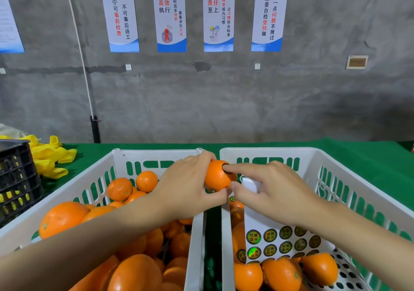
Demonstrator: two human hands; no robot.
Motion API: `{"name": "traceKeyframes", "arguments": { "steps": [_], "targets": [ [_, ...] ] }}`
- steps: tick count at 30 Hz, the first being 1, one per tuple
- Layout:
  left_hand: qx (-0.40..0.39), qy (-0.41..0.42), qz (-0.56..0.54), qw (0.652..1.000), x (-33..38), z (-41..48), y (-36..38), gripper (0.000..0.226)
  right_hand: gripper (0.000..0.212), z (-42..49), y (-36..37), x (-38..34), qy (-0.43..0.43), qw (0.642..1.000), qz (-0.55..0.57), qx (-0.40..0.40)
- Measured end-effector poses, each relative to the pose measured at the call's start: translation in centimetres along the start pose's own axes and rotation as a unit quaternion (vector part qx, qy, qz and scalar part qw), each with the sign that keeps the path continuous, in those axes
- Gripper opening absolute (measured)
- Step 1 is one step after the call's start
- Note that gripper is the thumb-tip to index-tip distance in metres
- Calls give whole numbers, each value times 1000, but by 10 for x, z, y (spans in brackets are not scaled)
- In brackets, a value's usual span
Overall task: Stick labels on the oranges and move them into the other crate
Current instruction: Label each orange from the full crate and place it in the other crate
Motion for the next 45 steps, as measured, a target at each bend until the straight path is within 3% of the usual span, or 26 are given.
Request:
{"name": "traceKeyframes", "arguments": {
  "steps": [6,10,16,21,24,26,29,31,33,35,39,42,45],
  "targets": [
    [-25,1,-10,1000,2,1,0,72,31,1,-1,2,4,998,57,17],
    [-57,22,-46,997,10,-1,-3,63,30,0,-3,6,23,997,57,46],
    [-90,37,-104,990,26,-5,-6,51,39,2,-3,10,45,996,56,43],
    [-161,35,-204,965,27,-6,0,49,44,3,-6,13,57,991,92,74],
    [-194,50,-200,959,31,-7,2,51,47,4,-7,15,62,987,111,93],
    [-206,58,-169,962,33,-7,4,43,49,3,-5,18,69,988,104,94],
    [-191,49,-167,966,31,-7,3,10,55,4,-3,21,72,988,93,96],
    [-197,14,-236,952,31,-7,0,23,61,5,-3,26,82,986,110,98],
    [-220,-51,-352,908,31,-5,1,36,58,6,-4,32,100,979,144,105],
    [-222,-63,-426,875,33,-3,2,44,48,6,-5,37,118,966,197,122],
    [-274,13,-450,850,45,-11,2,32,36,10,-5,41,138,949,249,134],
    [-287,6,-477,831,45,-11,0,30,36,11,-6,41,147,940,274,139],
    [-279,-4,-462,842,46,-10,1,32,37,11,-8,42,156,932,292,150]
  ]
}}
Point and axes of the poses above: each hand's wrist, its own z-axis towards the middle knuckle, its own y-axis out of the palm, x = y × z, the point moved 5 cm from there along z, towards the middle knuckle, and after that the axes turned 11 degrees about z, right-handed, at the moved point
